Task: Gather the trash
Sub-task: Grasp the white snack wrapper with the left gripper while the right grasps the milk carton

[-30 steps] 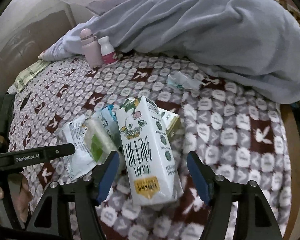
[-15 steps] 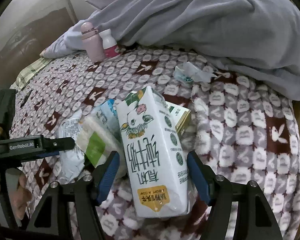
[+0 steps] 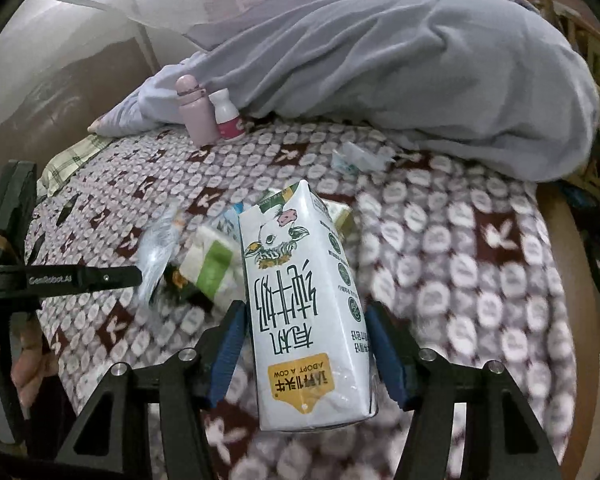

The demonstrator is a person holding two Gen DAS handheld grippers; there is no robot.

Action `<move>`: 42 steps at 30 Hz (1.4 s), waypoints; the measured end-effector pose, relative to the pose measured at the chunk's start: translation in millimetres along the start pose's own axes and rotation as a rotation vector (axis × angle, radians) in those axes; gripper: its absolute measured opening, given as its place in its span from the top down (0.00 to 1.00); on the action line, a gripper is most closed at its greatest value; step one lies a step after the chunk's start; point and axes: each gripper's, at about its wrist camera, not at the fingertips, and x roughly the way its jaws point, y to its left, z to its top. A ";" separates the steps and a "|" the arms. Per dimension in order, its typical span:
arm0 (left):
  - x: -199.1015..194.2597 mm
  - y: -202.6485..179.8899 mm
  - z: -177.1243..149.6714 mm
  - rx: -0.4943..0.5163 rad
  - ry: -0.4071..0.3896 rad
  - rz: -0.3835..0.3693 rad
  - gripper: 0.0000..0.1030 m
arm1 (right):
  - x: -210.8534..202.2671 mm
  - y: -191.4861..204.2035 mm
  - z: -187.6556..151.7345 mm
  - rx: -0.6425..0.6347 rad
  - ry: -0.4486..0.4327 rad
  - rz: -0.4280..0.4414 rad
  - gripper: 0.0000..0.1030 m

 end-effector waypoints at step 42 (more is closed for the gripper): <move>-16.3 -55.5 -22.6 0.146 -0.037 0.024 0.51 | -46.3 -26.9 -30.3 0.051 -0.046 -0.046 0.45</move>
